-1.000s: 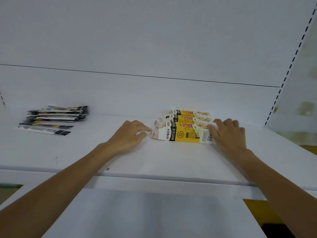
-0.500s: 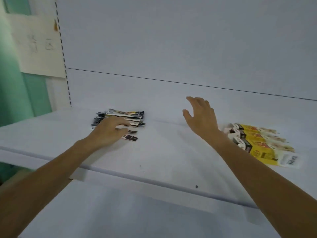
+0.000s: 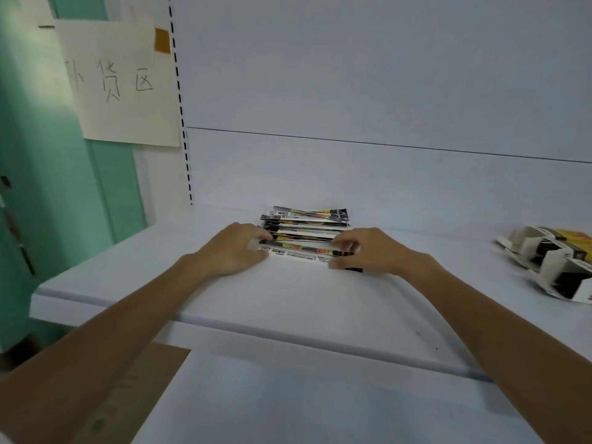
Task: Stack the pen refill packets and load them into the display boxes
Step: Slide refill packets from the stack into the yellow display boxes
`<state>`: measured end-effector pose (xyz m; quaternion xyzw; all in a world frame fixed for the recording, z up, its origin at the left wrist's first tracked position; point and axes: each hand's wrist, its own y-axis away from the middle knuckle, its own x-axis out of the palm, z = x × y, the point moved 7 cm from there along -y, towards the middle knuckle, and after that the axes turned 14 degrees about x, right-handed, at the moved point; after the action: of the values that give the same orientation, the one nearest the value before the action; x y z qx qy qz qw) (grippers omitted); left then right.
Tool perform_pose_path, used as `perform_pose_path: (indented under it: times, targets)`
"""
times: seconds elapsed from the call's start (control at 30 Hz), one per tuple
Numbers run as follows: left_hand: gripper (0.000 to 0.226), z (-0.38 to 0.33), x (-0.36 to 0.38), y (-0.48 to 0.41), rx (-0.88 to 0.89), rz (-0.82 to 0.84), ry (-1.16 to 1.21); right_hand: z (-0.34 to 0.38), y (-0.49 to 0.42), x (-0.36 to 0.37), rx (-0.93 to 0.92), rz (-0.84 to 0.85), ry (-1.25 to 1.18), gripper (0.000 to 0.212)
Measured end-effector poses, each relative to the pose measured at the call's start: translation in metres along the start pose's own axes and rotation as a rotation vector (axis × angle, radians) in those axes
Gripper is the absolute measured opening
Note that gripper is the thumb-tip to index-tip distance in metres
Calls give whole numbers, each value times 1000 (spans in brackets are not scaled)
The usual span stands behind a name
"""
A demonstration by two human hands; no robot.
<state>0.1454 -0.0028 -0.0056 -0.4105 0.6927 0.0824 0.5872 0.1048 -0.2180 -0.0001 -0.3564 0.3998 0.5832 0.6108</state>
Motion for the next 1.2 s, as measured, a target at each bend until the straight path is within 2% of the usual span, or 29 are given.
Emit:
perform_pose_path:
  times: [0.1, 0.2, 0.3, 0.37, 0.57, 0.8, 0.97, 1.0, 1.07, 1.13, 1.2]
  targets:
    - [32, -6, 6, -9, 83, 28, 0, 3, -1, -4, -4, -18, -52, 31]
    - [28, -9, 8, -15, 127, 78, -108, 9, 0, -4, -30, -13, -36, 19]
    - [23, -12, 2, -18, 125, 108, -227, 10, -3, -10, -33, -141, 49, 22]
    - [18, -12, -1, -18, 117, 103, -220, 5, -5, -17, 9, -220, 78, 27]
    - [9, -5, -7, -8, 120, 94, -120, -6, -7, -8, 77, -80, 1, 22]
    - [21, 0, -8, 2, 105, 89, -71, -4, -6, -8, 126, -142, -34, 30]
    - [14, -16, -15, -1, 165, 109, -347, -6, -5, -9, 169, -215, 2, 25]
    - [12, -17, -15, 1, 163, 97, -334, -8, -4, -11, 184, -250, -13, 22]
    - [7, -16, -19, 3, 115, 18, -127, -11, -2, -18, 213, -345, -97, 14]
    - [17, -14, -27, 5, 45, -157, 137, -6, 3, -24, 203, -426, -220, 27]
    - [9, -13, -30, 4, -14, -281, 296, 10, 8, -25, 133, -414, -376, 39]
